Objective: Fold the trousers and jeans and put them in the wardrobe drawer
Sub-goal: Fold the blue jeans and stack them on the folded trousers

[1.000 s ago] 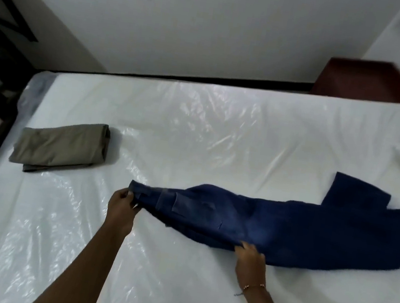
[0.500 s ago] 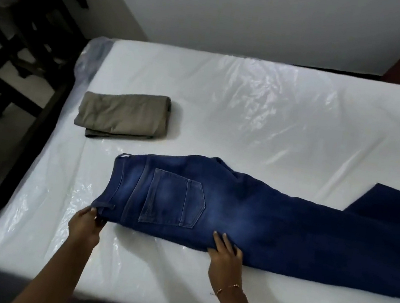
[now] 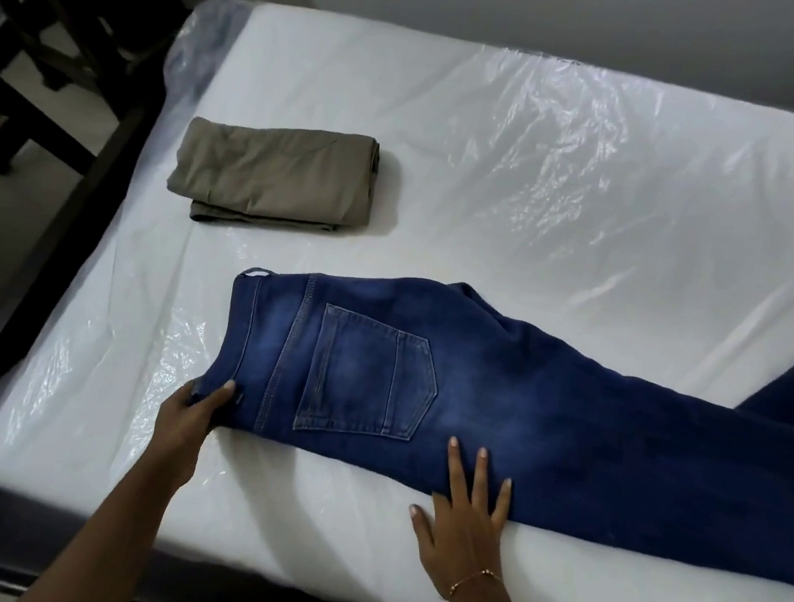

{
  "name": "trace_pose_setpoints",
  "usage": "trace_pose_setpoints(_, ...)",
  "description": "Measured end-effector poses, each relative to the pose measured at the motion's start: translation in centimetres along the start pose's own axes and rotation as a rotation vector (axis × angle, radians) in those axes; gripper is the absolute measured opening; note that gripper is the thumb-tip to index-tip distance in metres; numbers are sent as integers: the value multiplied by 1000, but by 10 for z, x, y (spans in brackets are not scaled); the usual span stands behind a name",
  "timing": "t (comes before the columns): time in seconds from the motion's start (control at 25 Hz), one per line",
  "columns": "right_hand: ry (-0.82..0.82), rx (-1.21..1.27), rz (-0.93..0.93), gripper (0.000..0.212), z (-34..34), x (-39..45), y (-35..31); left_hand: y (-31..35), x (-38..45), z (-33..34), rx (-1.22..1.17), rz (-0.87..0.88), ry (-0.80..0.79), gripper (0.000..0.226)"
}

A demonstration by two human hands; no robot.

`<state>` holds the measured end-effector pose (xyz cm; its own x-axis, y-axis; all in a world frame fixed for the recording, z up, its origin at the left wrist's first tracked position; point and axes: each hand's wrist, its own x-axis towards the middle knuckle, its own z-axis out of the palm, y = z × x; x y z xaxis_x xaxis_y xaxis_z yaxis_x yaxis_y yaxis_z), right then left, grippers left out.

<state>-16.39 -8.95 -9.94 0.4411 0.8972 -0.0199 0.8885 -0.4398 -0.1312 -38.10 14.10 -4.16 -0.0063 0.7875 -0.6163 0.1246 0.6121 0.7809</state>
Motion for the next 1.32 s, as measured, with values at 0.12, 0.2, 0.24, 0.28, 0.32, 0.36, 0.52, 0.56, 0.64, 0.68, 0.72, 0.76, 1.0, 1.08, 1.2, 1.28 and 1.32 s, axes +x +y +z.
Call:
trace_pose_setpoints(0.12,97,192,-71,30,-2,1,-4,-3,5,12,278,50,263,35)
trace_pose_setpoints(0.2,179,398,-131,29,-8,6,-13,2,4,20,467,75,371,40)
trace_pose_setpoints(0.24,202,468,-142,29,-13,13,-19,8,6,21,523,79,387,38)
trace_pose_setpoints(0.28,213,502,-148,30,-16,22,-24,16,9,20,573,77,382,37)
trace_pose_setpoints(0.32,221,505,-152,31,-18,33,-30,24,14,20,617,63,349,38)
trace_pose_setpoints(0.36,232,493,-158,34,-18,44,-34,32,21,20,654,64,311,41)
trace_pose_setpoints(0.52,203,345,-164,46,-12,90,-49,52,48,26,585,30,130,49)
trace_pose_setpoints(0.56,172,273,-158,43,-10,101,-54,54,53,29,549,16,98,51)
trace_pose_setpoints(0.64,98,142,-150,47,-7,120,-61,55,61,36,529,33,42,48)
trace_pose_setpoints(0.68,73,100,-150,50,-5,127,-64,55,62,41,518,86,35,44)
trace_pose_setpoints(0.72,60,72,-148,52,-2,132,-66,54,62,45,499,166,51,38)
trace_pose_setpoints(0.76,58,51,-139,53,-1,135,-68,55,60,49,482,261,94,33)
trace_pose_setpoints(1.0,34,52,-115,55,11,143,-76,72,78,9,784,385,590,33)
trace_pose_setpoints(1.08,-13,57,-135,56,12,145,-71,72,83,10,908,469,616,52)
trace_pose_setpoints(1.2,-8,55,-126,56,12,145,-61,58,71,58,1075,894,292,45)
trace_pose_setpoints(1.28,3,33,-66,56,12,141,-39,35,55,100,1176,1075,-20,42)
trace_pose_setpoints(1.32,4,14,-32,55,10,139,-21,24,46,124,1224,1138,-156,45)
